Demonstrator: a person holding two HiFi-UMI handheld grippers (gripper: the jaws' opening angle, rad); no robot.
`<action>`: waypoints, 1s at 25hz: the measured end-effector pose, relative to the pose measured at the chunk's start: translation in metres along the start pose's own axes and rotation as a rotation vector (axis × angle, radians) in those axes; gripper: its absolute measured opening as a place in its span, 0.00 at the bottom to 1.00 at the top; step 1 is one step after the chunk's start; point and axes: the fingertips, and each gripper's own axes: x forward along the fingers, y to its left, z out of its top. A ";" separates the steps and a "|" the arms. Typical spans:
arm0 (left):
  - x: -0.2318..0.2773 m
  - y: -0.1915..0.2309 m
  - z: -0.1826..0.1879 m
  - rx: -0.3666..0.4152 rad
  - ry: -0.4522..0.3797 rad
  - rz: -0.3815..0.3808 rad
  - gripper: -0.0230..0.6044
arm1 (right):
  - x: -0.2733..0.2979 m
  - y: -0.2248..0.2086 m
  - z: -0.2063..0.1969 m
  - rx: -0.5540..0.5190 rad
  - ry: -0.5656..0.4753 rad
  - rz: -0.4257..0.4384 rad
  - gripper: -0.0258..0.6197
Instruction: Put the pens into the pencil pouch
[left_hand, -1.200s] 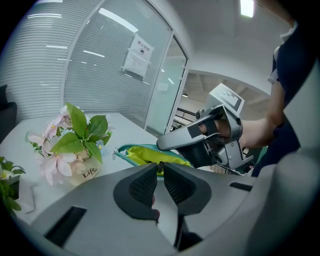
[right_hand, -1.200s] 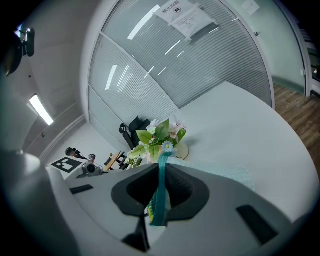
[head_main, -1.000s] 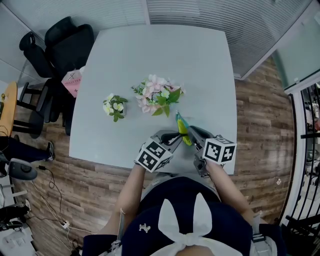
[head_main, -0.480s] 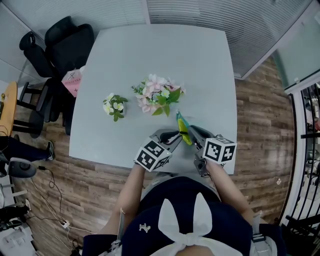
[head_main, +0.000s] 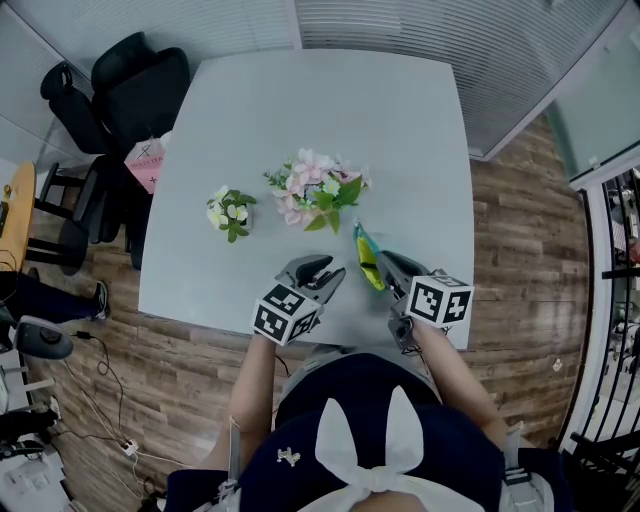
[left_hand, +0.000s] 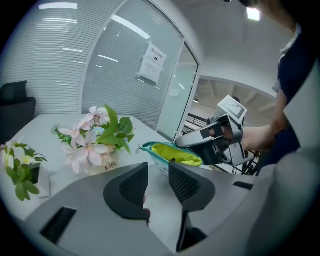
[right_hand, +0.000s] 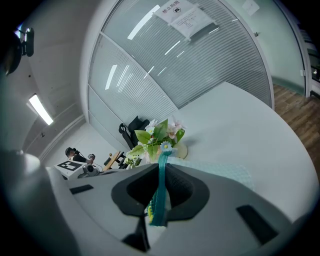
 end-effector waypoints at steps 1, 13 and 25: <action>-0.005 0.005 -0.002 -0.006 -0.004 0.021 0.23 | 0.000 0.000 0.000 -0.001 0.001 0.000 0.11; -0.053 0.049 -0.059 -0.062 0.090 0.174 0.33 | 0.002 0.001 -0.001 -0.009 0.018 0.001 0.11; -0.052 0.046 -0.129 -0.045 0.283 0.206 0.33 | 0.006 0.004 -0.005 -0.021 0.034 -0.002 0.11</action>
